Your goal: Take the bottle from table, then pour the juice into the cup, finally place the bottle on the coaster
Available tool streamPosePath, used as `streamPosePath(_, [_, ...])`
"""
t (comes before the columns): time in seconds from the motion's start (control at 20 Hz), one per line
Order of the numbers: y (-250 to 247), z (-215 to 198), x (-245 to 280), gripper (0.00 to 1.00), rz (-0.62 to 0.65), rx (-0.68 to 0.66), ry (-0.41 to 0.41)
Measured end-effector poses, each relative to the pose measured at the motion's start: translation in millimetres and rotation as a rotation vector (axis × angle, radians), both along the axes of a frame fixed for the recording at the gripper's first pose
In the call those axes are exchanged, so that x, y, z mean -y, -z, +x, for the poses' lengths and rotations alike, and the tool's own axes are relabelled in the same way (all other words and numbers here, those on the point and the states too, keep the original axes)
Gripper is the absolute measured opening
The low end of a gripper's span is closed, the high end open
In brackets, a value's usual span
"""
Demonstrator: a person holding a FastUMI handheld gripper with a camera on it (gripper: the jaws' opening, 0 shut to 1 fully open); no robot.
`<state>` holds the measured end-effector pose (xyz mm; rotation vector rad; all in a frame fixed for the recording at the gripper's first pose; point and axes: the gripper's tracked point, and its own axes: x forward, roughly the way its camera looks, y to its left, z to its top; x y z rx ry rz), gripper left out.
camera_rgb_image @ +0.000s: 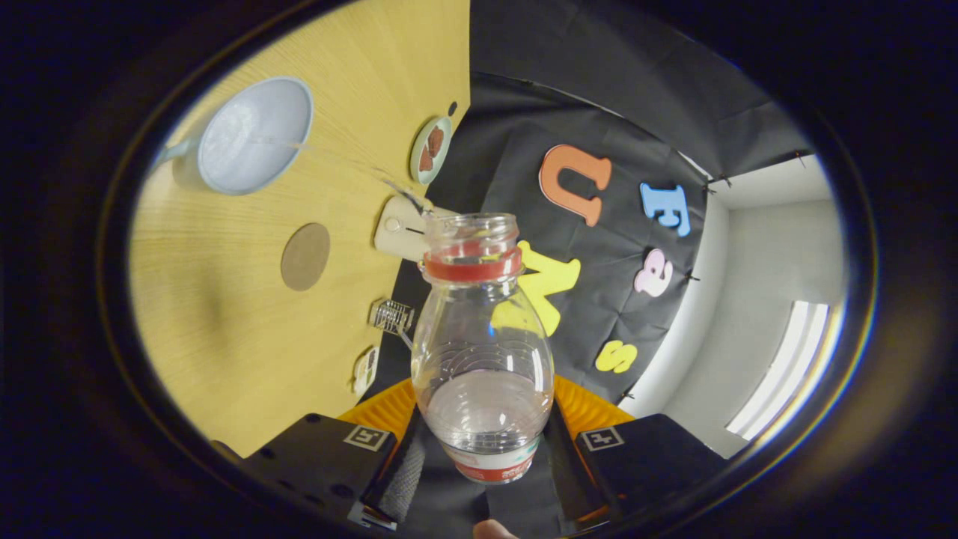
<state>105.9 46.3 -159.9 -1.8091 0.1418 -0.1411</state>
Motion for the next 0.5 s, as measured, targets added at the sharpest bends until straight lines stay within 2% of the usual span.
streamPosePath(0.5, [-4.5, 2.4, -4.0, 0.78, -0.025, 0.016, -0.005])
